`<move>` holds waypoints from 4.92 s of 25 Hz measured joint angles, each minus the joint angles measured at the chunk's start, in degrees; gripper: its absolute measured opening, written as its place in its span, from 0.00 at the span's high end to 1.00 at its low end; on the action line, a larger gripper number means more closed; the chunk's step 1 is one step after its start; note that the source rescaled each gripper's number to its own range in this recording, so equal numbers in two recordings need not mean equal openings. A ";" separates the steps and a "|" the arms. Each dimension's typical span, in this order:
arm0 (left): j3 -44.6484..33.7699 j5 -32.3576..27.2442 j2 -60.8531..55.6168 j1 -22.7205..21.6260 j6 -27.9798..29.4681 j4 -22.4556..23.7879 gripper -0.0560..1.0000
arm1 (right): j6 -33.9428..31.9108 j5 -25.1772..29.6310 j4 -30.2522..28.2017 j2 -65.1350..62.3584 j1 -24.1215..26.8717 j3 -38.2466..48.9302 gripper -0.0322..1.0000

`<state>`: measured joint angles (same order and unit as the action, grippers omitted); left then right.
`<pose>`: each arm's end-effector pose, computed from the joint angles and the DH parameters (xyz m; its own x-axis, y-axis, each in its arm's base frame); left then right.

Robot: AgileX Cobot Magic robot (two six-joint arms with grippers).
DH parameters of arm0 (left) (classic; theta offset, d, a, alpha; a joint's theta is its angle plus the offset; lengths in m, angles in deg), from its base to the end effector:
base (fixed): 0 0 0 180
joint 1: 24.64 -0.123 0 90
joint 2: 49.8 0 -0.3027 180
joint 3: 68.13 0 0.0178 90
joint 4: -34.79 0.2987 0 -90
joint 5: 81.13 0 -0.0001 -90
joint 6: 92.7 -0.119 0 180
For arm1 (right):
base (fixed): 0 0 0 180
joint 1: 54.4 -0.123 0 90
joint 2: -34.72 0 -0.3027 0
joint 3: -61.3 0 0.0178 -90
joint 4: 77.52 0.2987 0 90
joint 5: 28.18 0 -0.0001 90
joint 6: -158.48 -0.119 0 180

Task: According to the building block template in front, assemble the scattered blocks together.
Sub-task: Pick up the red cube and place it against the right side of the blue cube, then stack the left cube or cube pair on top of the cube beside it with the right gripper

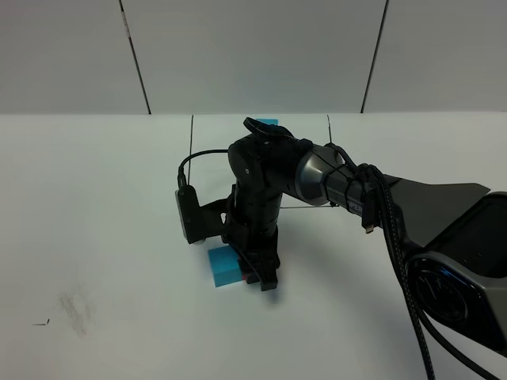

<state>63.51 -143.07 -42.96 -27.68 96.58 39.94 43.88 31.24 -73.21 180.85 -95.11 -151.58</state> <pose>0.0396 0.0115 0.2901 -0.4361 -0.1423 -0.8886 -0.1766 0.9818 -0.0705 0.4104 0.3633 0.0724 0.2477 -0.9619 -0.1153 -0.9673 -0.2388 -0.0861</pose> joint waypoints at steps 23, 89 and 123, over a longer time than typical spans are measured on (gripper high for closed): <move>0.00 0.00 0.00 0.00 0.00 0.00 0.00 | -9.83 2.28 -4.31 -8.85 -0.05 0.76 0.12; 0.00 0.00 0.00 0.00 0.00 0.00 0.00 | -52.24 10.58 -22.96 -103.34 14.25 31.98 0.13; 0.00 0.00 0.00 0.00 0.00 0.00 0.00 | -48.04 3.48 7.97 -139.16 41.02 80.39 0.21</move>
<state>63.51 -143.07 -42.96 -27.68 96.58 39.94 -4.16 34.72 -65.25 41.69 -54.10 -71.19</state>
